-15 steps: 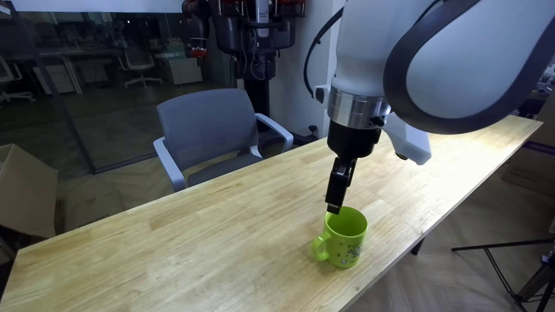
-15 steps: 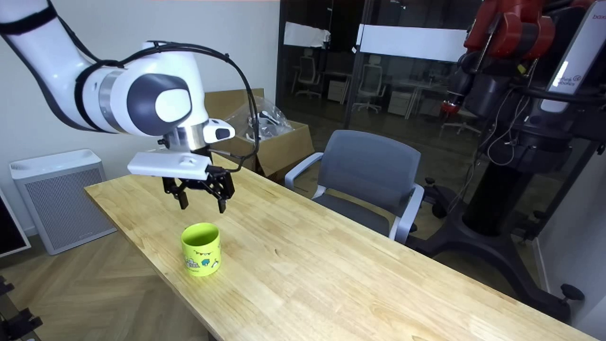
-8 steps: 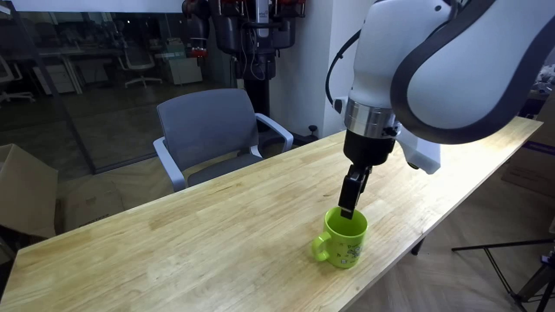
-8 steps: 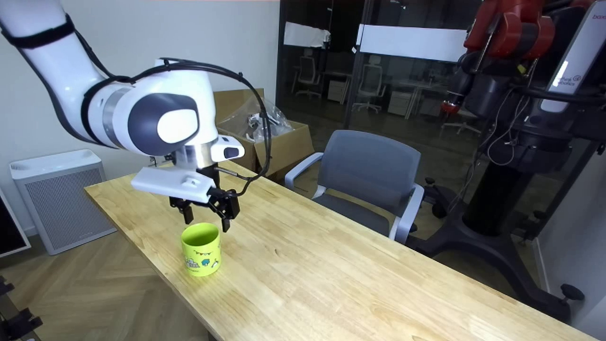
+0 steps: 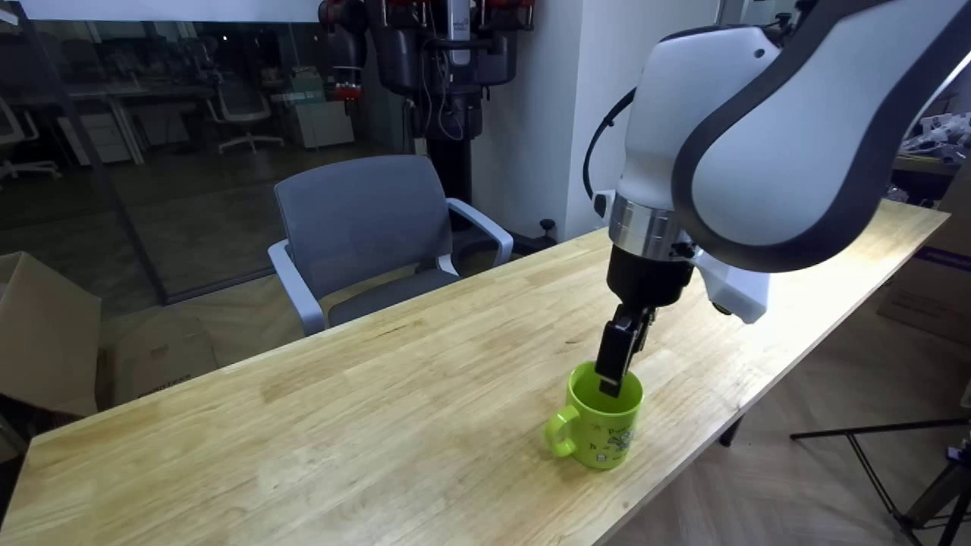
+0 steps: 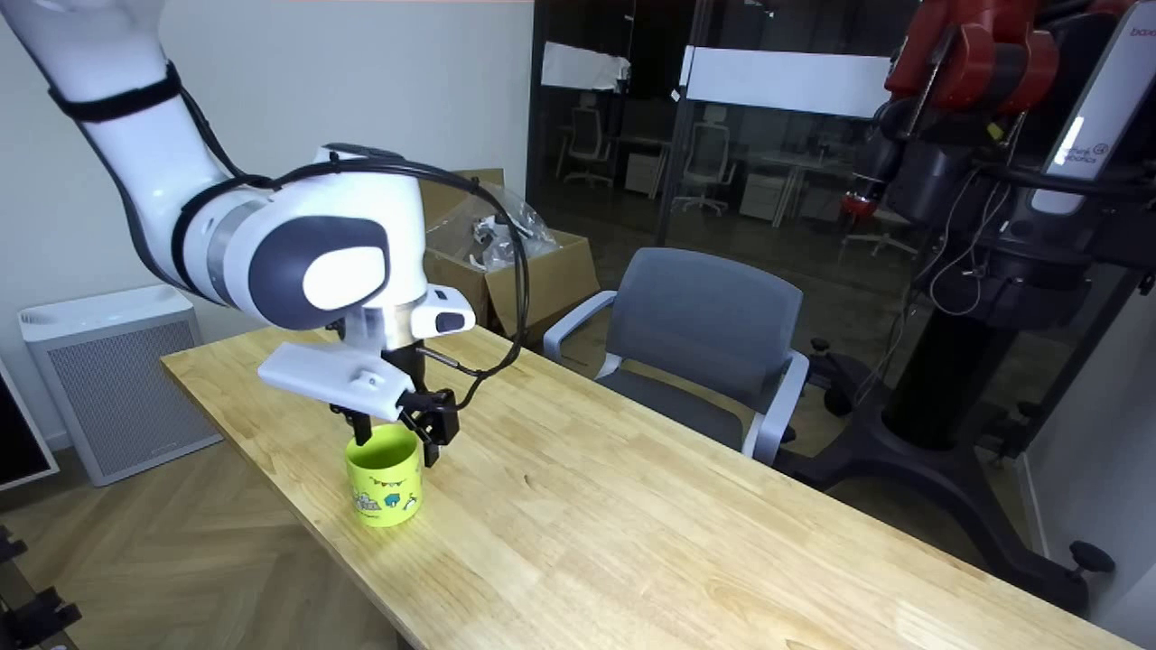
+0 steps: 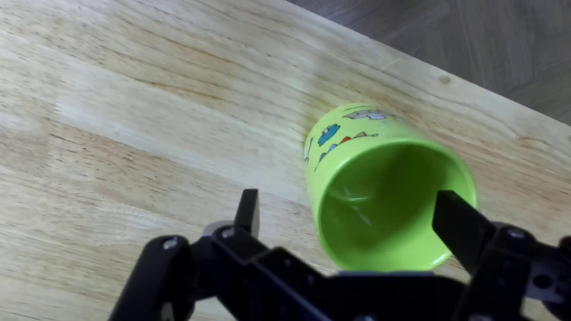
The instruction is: Move the cup slightly up the table
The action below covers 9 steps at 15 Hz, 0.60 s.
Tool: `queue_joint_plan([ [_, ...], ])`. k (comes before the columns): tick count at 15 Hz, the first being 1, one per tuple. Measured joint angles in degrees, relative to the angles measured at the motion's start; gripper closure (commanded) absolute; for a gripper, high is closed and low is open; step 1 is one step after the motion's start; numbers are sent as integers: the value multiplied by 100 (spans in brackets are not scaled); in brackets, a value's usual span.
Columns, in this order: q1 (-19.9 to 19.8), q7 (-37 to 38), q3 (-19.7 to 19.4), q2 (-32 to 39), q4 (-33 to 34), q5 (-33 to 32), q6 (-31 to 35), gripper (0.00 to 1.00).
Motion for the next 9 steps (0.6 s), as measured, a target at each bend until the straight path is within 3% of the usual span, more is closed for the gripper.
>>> queue_joint_plan([
  [9, -120, 1, -36, 280, 17, 42, -8, 0],
])
